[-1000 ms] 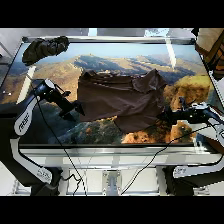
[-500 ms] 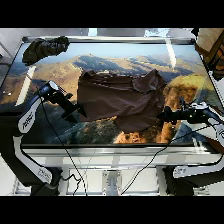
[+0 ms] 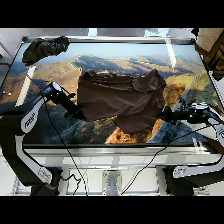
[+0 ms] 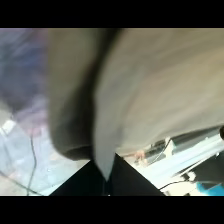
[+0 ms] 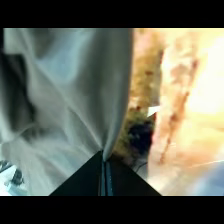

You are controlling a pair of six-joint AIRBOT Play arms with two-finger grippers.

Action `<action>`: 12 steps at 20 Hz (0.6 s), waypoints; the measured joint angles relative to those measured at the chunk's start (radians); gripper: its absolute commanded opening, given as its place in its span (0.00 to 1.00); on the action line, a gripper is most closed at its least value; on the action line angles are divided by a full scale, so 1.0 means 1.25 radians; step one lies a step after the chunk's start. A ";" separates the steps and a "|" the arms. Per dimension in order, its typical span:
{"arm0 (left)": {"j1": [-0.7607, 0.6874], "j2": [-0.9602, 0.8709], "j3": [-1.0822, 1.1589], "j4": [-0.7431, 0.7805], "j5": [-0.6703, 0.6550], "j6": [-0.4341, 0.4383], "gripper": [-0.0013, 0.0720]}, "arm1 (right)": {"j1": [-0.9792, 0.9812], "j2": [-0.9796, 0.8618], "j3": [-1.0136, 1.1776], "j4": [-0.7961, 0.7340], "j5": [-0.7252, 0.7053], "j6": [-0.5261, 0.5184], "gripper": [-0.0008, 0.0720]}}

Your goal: Fold the shirts.

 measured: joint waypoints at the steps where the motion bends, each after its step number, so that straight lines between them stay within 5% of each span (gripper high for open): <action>1: 0.000 0.006 -0.001 -0.019 -0.009 0.034 0.03 | -0.002 0.006 0.000 0.009 0.024 -0.019 0.04; 7: 0.000 0.187 0.000 -0.263 -0.089 0.211 0.03 | -0.044 0.205 0.004 0.187 0.175 -0.128 0.03; 12: 0.000 0.522 0.032 -0.385 0.013 0.283 0.03 | -0.137 0.559 0.100 0.320 0.255 -0.141 0.03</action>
